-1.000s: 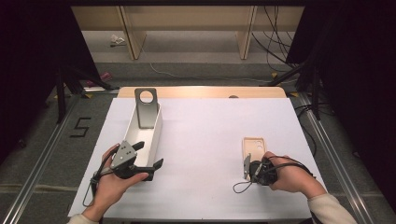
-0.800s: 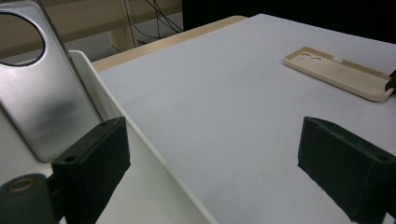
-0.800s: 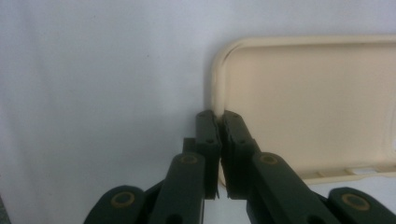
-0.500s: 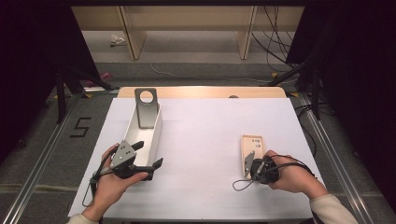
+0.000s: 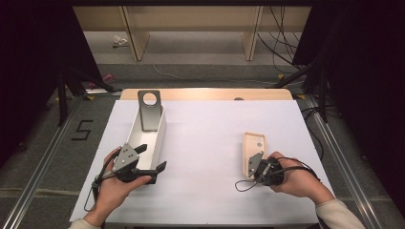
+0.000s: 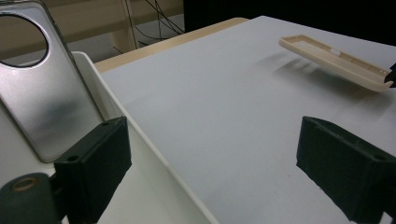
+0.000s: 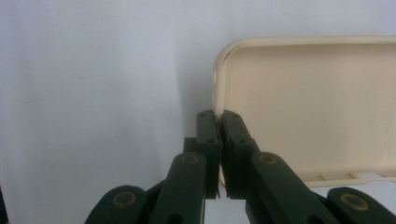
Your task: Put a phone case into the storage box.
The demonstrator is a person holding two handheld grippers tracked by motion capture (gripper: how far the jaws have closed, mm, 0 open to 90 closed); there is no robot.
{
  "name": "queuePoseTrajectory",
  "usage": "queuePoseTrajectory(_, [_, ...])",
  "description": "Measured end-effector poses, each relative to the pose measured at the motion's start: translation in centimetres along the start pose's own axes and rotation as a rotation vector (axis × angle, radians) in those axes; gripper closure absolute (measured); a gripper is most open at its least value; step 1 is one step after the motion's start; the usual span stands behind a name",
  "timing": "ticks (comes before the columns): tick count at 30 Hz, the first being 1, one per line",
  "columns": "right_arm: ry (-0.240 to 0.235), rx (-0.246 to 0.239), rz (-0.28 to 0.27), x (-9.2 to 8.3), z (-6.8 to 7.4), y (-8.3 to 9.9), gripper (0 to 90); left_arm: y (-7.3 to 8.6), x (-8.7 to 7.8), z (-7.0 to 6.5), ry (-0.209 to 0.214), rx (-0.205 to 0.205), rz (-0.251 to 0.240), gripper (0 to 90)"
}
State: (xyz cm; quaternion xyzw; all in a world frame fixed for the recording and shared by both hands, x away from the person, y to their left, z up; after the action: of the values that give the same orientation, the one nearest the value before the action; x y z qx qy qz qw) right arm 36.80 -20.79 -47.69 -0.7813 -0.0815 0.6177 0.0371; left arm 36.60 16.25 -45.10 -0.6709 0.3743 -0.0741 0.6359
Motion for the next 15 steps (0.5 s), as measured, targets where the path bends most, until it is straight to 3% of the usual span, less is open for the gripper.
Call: queuePoseTrajectory(15, [0.13,0.081,-0.134,-0.5,-1.0,-1.3,87.4,0.0,0.0,0.0,0.0,0.001,-0.001,10.1])
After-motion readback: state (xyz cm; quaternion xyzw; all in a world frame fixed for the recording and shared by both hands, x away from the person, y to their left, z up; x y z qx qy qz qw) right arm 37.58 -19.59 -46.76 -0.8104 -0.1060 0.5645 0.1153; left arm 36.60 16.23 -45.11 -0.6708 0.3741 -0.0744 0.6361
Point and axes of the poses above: each handheld gripper's, and its own axes: x roughly forward along the jaws, y roughly out of its underside, z roughly to its left, the point moved 5 cm from there along x, roughly forward along the jaws, and after that the axes turned 11 degrees about -x, right-handed, at the moved point
